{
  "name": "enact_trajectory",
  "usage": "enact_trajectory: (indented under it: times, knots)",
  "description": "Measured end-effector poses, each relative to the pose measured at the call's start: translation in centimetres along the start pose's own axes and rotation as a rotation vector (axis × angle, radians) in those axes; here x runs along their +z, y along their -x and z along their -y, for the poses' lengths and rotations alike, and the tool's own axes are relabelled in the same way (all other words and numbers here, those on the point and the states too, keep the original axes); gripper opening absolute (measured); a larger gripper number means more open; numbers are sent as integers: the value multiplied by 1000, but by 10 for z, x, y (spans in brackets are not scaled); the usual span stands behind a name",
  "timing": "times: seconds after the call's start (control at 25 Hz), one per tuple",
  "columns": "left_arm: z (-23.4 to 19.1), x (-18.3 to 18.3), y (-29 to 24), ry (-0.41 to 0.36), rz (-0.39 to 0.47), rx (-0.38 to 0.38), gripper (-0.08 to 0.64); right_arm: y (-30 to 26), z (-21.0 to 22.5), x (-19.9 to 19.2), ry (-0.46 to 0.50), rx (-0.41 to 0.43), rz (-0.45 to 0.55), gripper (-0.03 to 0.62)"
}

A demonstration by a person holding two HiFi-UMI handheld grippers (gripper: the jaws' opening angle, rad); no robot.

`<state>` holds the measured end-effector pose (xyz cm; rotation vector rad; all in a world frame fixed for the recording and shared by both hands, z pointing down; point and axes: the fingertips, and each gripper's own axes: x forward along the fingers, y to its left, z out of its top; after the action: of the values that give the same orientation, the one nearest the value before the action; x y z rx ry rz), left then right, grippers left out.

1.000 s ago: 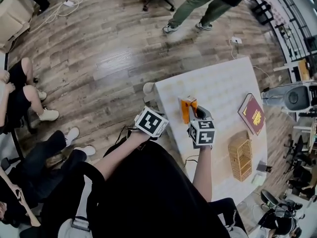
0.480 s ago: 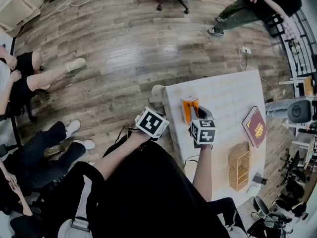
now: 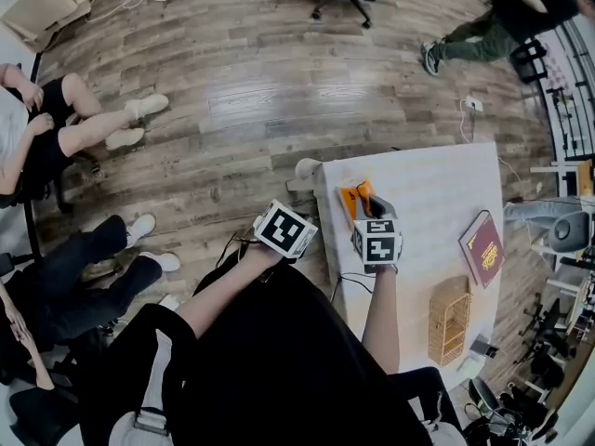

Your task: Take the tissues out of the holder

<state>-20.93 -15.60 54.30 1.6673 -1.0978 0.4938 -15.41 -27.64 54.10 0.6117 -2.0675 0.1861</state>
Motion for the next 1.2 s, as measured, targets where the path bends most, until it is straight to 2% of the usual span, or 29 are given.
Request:
enact_trajectory:
  times: [0.12, 0.28, 0.4, 0.44, 0.76, 1.2]
  knots:
    - [-4, -3, 2, 16, 5, 13, 0, -6, -4, 1, 27, 6, -4, 36]
    - [-5, -8, 5, 29, 3, 15, 0, -4, -3, 4, 16, 0, 17, 46]
    - [-3, -12, 5, 28, -1, 16, 0, 3, -3, 8, -16, 16, 49, 133]
    - [-1, -12, 4, 24, -3, 15, 0, 7, -3, 10, -20, 15, 59, 143]
    - [22, -19, -6, -39, -33, -9, 0, 45, 5, 10, -45, -33, 145, 149]
    - [52, -31, -17, -119, -59, -24, 0, 82, 2, -20, -105, -58, 172, 147]
